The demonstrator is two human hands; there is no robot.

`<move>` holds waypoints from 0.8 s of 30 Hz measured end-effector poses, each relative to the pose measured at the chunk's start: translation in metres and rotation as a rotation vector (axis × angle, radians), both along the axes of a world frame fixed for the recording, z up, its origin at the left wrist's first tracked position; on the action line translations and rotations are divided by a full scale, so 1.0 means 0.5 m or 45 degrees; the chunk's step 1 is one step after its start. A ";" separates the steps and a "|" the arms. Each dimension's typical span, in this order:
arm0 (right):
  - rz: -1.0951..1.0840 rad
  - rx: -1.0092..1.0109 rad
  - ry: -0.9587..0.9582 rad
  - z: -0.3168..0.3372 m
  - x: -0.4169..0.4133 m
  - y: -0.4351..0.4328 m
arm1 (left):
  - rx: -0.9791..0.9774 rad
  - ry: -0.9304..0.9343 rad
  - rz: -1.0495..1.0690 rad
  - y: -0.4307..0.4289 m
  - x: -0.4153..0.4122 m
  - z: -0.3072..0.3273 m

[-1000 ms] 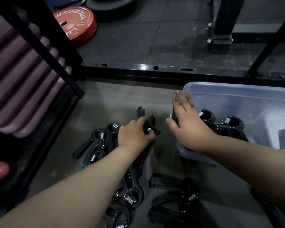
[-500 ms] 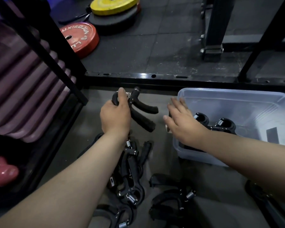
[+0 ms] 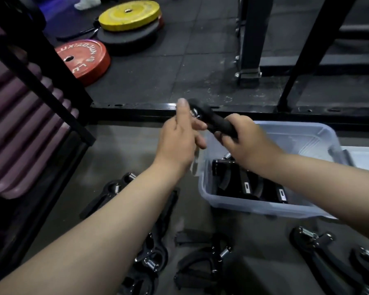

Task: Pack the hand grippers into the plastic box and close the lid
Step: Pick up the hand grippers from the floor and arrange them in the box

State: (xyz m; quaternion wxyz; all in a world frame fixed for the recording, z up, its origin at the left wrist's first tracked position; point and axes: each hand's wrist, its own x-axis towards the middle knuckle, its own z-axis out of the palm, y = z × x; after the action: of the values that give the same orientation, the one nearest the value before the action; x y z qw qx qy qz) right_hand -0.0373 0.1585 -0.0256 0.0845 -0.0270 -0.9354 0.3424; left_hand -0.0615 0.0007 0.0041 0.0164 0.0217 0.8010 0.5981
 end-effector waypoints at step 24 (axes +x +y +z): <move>-0.637 -0.433 -0.848 -0.197 0.087 0.186 | -0.974 0.203 -0.423 0.067 0.015 -0.191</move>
State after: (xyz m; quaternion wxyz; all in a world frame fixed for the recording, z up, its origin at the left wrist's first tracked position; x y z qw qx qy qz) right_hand 0.0060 0.2515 -0.1241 -0.1467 -0.3747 -0.8067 0.4328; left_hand -0.0542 0.0343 -0.0914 0.0575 0.1890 0.9496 0.2435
